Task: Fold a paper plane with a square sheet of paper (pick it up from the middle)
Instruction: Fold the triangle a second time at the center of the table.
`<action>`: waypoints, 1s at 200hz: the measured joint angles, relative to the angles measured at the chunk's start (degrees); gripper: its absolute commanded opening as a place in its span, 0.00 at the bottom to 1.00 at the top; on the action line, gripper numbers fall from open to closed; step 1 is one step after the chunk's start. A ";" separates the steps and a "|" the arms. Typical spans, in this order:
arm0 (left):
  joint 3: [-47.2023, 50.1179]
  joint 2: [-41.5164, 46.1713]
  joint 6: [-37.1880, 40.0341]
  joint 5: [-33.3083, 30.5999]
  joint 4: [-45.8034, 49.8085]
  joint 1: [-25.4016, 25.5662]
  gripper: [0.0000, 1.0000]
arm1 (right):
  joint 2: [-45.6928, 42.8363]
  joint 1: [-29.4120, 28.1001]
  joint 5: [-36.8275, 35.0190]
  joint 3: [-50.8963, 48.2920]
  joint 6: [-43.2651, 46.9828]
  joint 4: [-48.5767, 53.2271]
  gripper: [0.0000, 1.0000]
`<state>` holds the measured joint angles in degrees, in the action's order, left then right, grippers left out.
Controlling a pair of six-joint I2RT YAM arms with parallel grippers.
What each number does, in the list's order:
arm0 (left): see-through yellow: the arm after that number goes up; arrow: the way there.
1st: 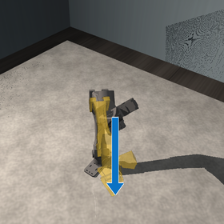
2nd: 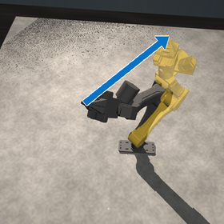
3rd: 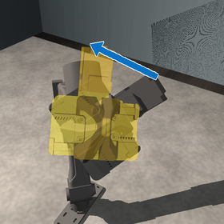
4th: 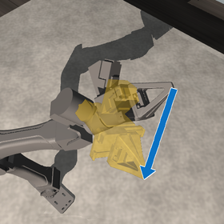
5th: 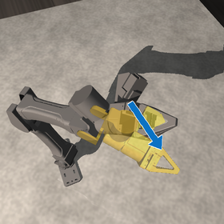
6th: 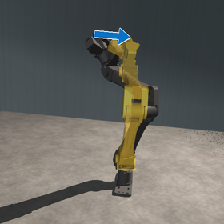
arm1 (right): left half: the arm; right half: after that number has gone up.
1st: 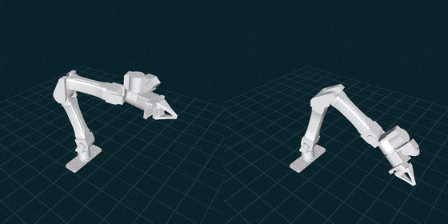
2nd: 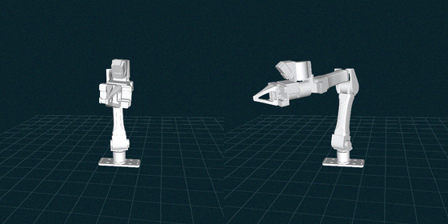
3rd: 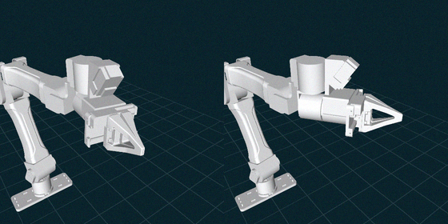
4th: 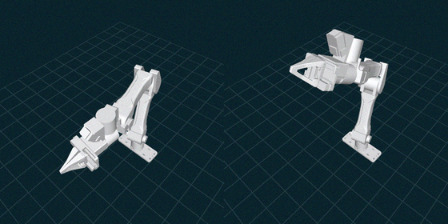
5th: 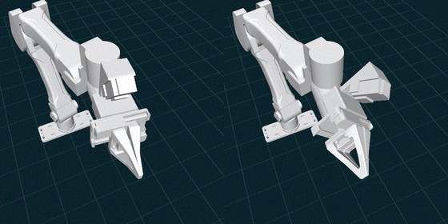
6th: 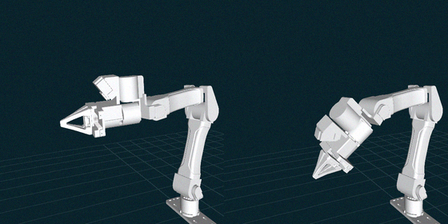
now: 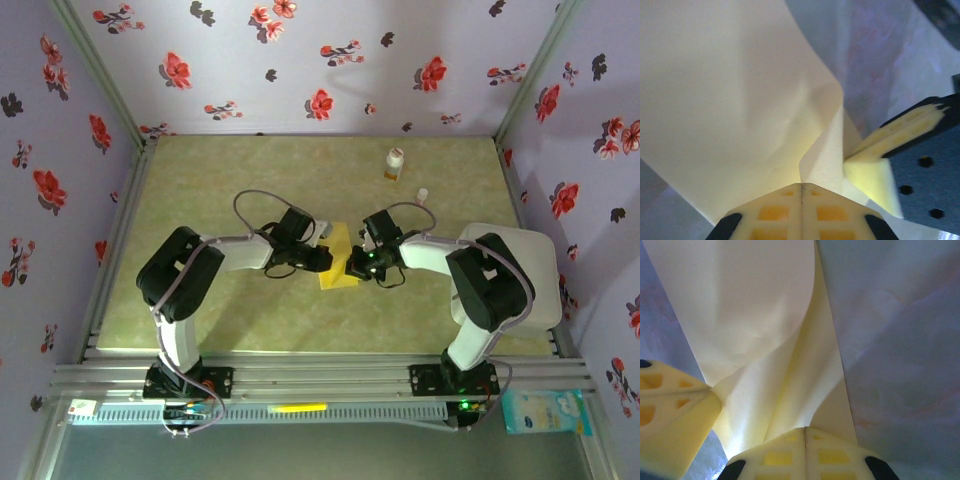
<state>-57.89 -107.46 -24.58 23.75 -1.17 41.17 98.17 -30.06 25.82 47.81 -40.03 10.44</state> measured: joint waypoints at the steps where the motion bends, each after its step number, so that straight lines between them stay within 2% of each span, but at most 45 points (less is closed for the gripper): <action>1: -0.02 -0.02 0.09 -0.09 0.04 0.00 0.00 | 0.00 0.00 0.00 0.02 0.02 0.02 0.03; 108: -3.58 -0.35 6.03 -7.19 5.25 0.00 0.00 | 0.00 0.00 -0.13 0.13 0.04 0.22 0.03; 200: -4.33 -0.79 7.21 -9.44 6.80 0.00 0.00 | 0.00 0.00 -0.13 0.13 0.04 0.22 0.03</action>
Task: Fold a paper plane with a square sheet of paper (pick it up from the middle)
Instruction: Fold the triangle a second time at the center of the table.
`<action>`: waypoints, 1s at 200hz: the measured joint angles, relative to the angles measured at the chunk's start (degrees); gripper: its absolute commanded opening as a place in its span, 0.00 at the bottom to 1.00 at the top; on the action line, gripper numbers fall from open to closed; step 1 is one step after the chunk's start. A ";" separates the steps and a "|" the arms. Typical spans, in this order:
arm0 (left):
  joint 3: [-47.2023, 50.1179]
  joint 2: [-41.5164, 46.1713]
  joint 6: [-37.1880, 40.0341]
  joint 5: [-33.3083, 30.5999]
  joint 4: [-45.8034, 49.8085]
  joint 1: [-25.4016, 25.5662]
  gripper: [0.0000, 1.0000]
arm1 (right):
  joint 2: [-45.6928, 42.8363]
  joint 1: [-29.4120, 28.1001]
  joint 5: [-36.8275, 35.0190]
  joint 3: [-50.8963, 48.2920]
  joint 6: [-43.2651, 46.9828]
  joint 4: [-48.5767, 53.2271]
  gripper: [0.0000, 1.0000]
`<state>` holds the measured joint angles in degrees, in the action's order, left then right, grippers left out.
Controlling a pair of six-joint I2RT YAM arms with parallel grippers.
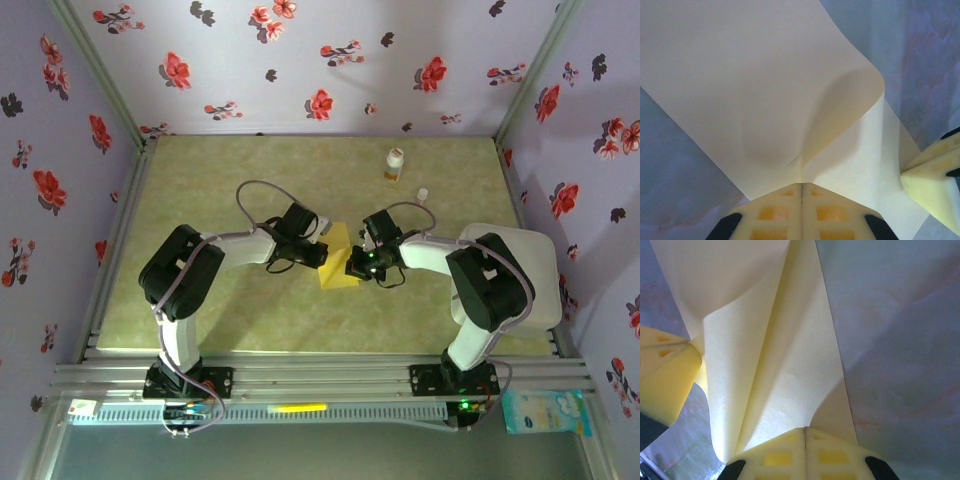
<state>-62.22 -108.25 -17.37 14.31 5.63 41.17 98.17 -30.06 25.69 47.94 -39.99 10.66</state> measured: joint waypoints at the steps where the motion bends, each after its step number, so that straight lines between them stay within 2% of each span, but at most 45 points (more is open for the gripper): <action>1: 0.00 -0.02 0.00 0.00 0.00 0.00 0.00 | 0.00 0.00 0.00 0.00 0.00 0.02 0.03; 200: -1.60 -1.75 0.09 -0.85 1.16 0.00 0.00 | 0.15 0.00 0.02 0.24 0.00 0.28 0.03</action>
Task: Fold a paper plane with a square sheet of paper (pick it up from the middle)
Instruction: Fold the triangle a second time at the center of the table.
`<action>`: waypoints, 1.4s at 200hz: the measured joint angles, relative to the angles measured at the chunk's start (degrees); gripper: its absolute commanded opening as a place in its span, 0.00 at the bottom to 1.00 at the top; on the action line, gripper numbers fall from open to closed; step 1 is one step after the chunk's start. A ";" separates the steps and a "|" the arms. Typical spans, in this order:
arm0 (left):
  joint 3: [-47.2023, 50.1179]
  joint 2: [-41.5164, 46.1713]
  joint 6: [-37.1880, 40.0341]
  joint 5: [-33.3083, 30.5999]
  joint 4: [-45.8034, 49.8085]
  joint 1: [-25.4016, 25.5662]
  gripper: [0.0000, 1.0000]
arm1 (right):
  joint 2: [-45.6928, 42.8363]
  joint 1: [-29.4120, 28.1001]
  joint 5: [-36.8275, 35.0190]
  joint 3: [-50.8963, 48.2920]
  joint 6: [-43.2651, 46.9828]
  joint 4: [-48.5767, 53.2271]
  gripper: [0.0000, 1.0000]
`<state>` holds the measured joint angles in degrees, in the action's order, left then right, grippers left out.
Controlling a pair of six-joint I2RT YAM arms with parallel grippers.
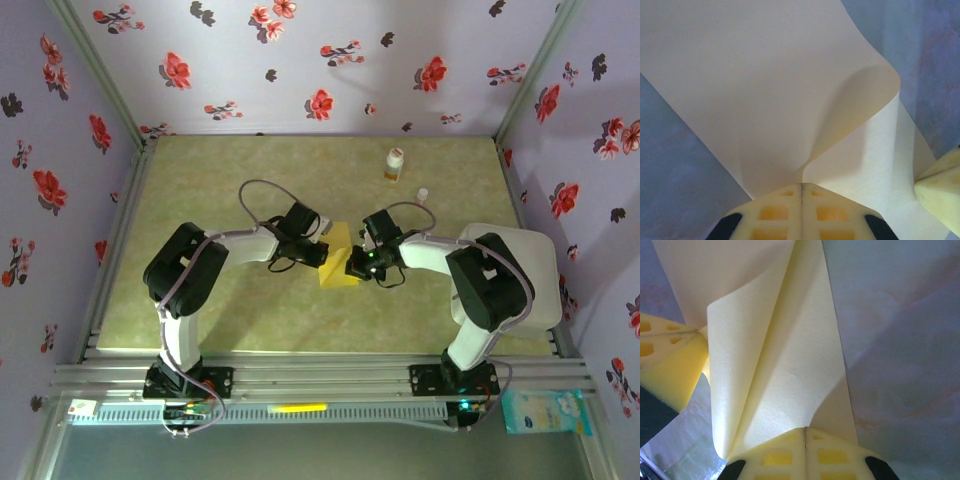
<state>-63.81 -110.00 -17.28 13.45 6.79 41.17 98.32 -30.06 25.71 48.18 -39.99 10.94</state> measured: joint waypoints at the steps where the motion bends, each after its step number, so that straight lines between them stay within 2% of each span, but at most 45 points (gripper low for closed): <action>1: 0.00 0.00 0.00 0.02 -0.02 0.00 0.00 | 0.00 0.00 -0.02 0.00 0.00 0.00 0.03; 85: -0.07 -0.20 0.13 0.04 -0.07 0.00 0.00 | -0.07 0.07 0.07 -0.15 -1.84 -1.55 0.10; 120: -0.07 -0.20 0.11 0.04 -0.09 0.00 0.00 | -0.94 0.35 1.75 -1.46 -8.07 -9.64 0.00; 177: -0.07 -0.20 0.11 0.04 -0.09 0.00 0.00 | 0.87 0.35 5.01 -2.40 -17.44 -23.19 0.00; 280: -0.07 -0.20 0.11 0.04 -0.07 0.00 0.00 | 4.94 0.35 5.75 -4.15 -20.74 -27.89 0.00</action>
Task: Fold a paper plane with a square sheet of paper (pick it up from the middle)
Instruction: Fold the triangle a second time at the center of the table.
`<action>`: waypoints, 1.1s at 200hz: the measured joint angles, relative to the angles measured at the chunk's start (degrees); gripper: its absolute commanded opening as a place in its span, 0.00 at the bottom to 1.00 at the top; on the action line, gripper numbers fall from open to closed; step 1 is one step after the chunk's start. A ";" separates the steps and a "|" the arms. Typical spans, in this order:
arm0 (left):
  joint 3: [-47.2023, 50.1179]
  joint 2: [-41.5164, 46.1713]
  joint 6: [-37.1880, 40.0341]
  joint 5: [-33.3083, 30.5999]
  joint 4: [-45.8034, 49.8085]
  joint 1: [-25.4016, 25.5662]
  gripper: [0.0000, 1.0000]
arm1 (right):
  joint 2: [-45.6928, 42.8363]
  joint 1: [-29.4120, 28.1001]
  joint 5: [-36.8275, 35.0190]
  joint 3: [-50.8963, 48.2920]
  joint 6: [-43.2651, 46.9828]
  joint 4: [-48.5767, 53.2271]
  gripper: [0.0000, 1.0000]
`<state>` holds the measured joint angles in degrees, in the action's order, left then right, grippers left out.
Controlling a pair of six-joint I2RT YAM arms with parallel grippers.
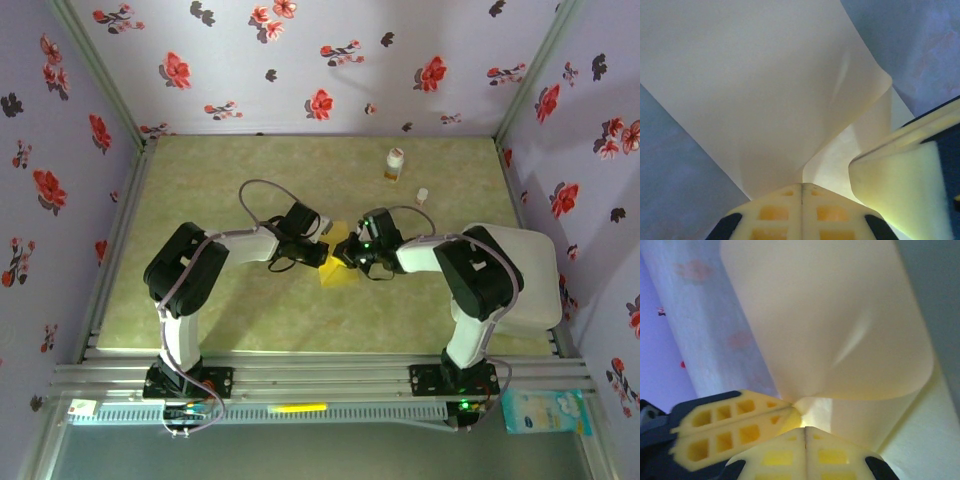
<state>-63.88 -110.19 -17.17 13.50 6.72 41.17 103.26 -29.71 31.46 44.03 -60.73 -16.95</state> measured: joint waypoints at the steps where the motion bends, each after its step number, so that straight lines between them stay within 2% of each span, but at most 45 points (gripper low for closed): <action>1: 0.00 0.00 0.00 0.00 0.00 0.00 0.00 | 0.02 0.00 -0.02 -0.04 0.00 0.00 0.00; 76: 0.00 -0.07 0.02 0.00 -0.02 0.00 0.00 | 0.98 0.15 -0.50 -1.33 -0.90 -2.08 0.00; 146: -0.04 -0.07 0.04 -0.02 0.04 0.00 0.00 | -0.50 3.48 -1.36 1.14 -0.31 2.36 0.00; 220: -0.15 -0.11 0.28 -0.02 0.20 0.00 0.00 | 1.05 3.91 -3.63 2.43 0.72 5.90 0.00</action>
<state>-64.03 -110.30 -16.88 13.47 6.92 41.17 104.31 -25.80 27.83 46.46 -60.01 -11.05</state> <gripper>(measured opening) 0.045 0.046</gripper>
